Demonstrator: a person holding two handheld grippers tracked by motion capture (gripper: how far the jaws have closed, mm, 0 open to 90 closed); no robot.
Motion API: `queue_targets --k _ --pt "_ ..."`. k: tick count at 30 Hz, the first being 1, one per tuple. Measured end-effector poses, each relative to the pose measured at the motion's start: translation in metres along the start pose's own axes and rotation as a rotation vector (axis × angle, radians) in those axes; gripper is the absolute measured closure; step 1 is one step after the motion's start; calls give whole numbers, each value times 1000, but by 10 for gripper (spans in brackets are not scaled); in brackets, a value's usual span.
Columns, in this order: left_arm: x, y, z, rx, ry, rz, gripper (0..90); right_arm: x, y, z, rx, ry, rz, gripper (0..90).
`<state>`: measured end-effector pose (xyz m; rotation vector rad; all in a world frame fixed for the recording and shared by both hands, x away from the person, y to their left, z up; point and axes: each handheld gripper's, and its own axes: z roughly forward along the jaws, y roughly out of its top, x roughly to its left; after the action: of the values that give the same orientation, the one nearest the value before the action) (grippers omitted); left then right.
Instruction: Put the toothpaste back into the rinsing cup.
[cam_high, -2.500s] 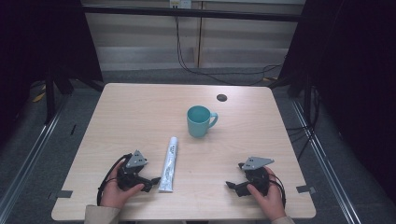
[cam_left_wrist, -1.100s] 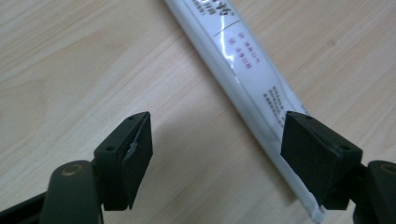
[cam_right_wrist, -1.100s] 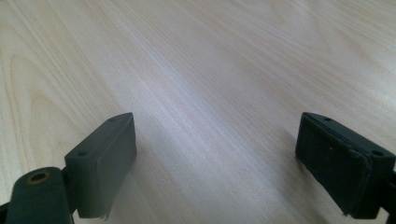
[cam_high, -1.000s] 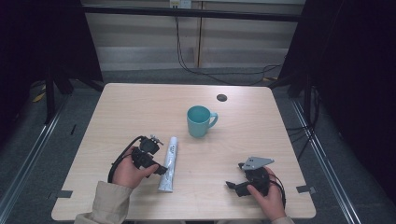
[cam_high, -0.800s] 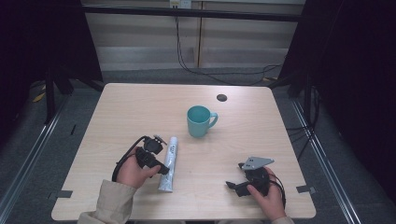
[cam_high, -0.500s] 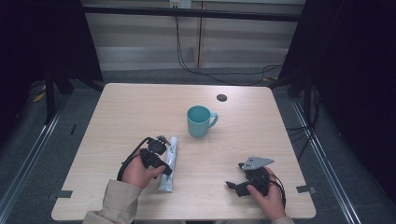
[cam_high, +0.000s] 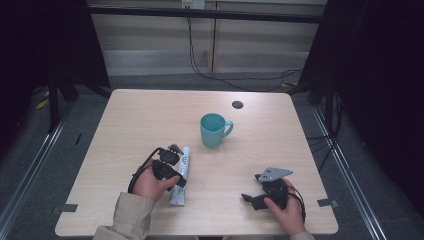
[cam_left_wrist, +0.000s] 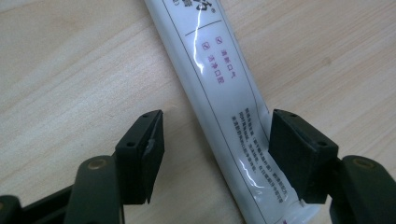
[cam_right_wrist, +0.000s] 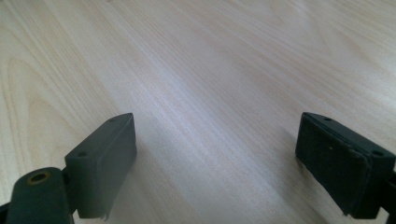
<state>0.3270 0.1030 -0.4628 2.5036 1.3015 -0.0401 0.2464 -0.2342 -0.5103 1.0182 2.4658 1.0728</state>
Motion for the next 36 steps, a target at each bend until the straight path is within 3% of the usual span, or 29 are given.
queue_targets --k 5,10,13,18,22,30,36 --pt "-5 2 2 8 6 -3 367 0 0 1 -1 0 -2 117" --pt "-9 2 5 -9 -7 44 407 0 0 1 -1 0 -2 117" --pt "-11 2 9 -8 -13 37 415 0 1 1 -2 1 -5 117" --pt "-13 3 9 4 14 20 413 0 1 1 0 -1 -4 117" --pt "-12 4 8 14 36 -17 457 0 1 1 0 0 -4 117" --pt "-13 5 8 37 59 -18 507 0 1 1 -1 1 -4 117" --pt "-15 7 8 50 83 7 554 0 1 1 -1 1 -6 117"
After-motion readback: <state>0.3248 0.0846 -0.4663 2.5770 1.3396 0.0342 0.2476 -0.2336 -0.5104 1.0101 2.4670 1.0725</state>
